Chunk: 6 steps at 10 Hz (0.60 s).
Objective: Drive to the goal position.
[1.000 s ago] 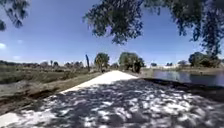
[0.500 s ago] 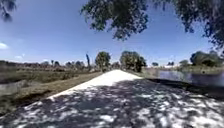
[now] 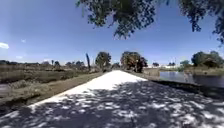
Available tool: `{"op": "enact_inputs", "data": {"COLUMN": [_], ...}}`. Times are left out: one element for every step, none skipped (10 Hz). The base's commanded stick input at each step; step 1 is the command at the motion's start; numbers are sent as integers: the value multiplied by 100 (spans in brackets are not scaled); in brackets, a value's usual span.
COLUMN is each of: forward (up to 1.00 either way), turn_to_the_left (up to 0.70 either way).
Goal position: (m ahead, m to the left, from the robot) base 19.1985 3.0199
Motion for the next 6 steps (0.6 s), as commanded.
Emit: {"op": "enact_inputs", "data": {"forward": [100, 100, 100, 100, 100, 100], "turn_to_the_left": [0, 0, 0, 0, 0, -4]}}
